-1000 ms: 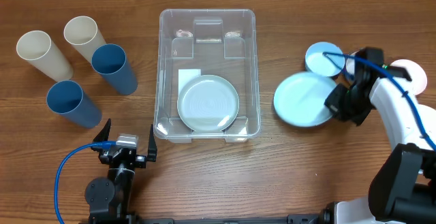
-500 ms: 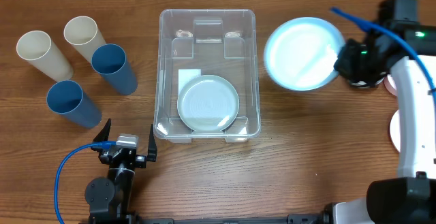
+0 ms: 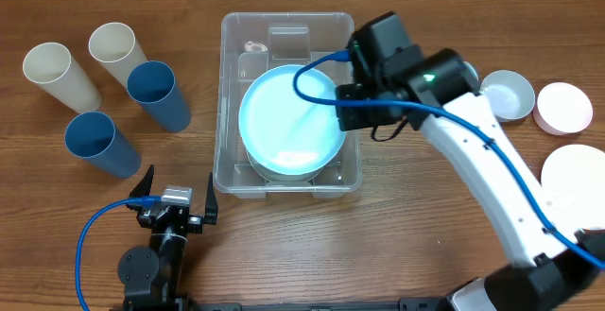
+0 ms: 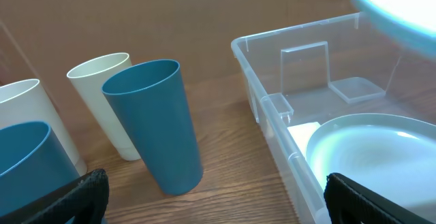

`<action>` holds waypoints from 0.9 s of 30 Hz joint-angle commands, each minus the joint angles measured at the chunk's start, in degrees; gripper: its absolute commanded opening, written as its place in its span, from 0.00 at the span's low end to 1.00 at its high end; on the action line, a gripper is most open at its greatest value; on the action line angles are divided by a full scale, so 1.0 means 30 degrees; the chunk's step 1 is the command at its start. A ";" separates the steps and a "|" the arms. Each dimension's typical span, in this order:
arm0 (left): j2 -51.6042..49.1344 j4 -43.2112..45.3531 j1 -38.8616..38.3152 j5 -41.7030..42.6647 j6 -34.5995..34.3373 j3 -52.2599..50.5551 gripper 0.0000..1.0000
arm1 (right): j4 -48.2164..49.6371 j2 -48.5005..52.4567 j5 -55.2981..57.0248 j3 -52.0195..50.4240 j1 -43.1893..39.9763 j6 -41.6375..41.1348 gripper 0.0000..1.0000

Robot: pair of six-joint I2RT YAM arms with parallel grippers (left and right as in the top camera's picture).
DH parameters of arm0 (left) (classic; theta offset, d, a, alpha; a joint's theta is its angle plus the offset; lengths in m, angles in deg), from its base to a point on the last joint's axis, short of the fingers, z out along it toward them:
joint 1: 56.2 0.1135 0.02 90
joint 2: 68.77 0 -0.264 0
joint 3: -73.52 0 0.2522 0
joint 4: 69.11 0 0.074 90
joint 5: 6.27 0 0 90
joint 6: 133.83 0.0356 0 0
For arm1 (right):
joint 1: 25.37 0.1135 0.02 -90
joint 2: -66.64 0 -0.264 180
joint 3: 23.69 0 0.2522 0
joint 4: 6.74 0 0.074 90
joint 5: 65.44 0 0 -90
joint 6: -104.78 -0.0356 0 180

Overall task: Pack container
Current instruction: 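Carry the light-blue plate over and lower it into the bin, then release the plate and move the right gripper to the pink plate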

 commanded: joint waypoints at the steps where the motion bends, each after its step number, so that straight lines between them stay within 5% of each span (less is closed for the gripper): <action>1: 0.0168 0.0015 0.0131 -0.0036 -0.0197 -0.0102 1.00 | 0.0204 0.1938 0.0488 0.0481 0.0342 0.0044 0.04; 24: 0.0168 0.0015 0.0131 -0.0036 -0.0197 -0.0102 1.00 | 0.2135 0.6506 0.0962 -0.0488 0.0350 0.0131 0.04; 26: 0.0168 0.0015 0.0131 -0.0044 -0.0197 -0.0102 1.00 | 0.2186 0.6572 0.0962 -0.0488 0.0350 0.0131 0.13; 27: 0.0168 0.0015 0.0131 -0.0044 -0.0197 -0.0102 1.00 | 0.2186 0.6572 0.0954 -0.0488 0.0350 0.0131 0.29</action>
